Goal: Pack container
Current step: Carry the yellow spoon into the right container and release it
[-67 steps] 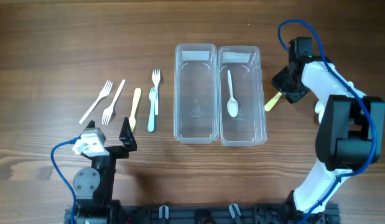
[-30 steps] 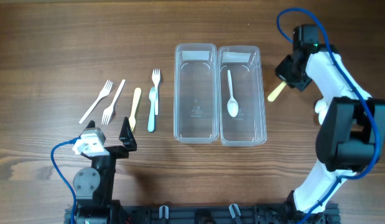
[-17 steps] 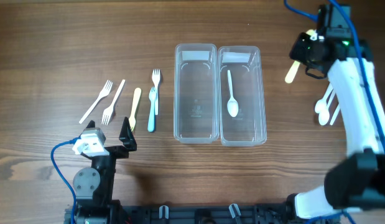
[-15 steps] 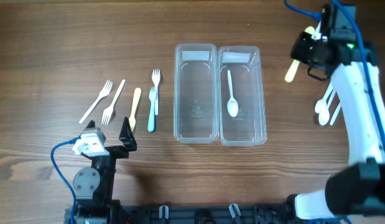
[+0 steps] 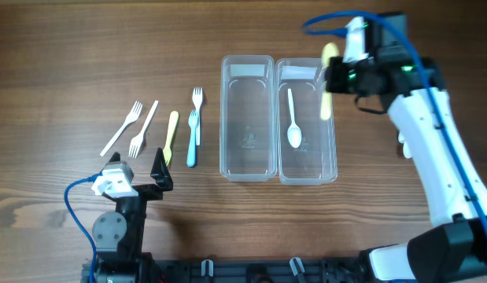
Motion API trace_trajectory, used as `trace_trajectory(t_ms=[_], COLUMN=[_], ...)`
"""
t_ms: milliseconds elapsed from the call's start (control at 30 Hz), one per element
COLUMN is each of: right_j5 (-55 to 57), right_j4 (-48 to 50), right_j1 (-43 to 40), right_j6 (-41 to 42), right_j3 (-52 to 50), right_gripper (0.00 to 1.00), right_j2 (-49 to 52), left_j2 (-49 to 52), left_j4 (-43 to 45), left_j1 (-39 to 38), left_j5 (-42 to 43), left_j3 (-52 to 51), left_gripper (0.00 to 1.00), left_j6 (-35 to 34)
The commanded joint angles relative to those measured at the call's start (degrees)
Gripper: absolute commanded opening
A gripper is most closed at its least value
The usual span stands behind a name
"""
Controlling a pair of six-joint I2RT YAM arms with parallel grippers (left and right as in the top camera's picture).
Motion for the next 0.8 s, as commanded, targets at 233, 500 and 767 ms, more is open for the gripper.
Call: trace_trajectory(t_ms=[233,500,767], right_j5=[1.0,1.0,1.3], right_j4=[1.0,1.4,2.9], right_j1=[2.5,3.3,3.3], right_j6=[-0.6,-0.6,-0.7], right_j3=[-5.3,-5.3,-7.1], right_gripper=[0.04,0.04,0.04], right_j2=[5.5,7.8,9.3], left_j2=[0.0,0.0,0.0], left_j4=[-1.0,-1.0,-1.0], left_j1=[-0.2,-0.2,-0.2], left_j5=[-0.3,-0.3,-0.3], left_j3=[0.4,0.4,0.4], left_gripper=[1.00,0.99,1.00], left_j6=[-0.9,-0.9,-0.9])
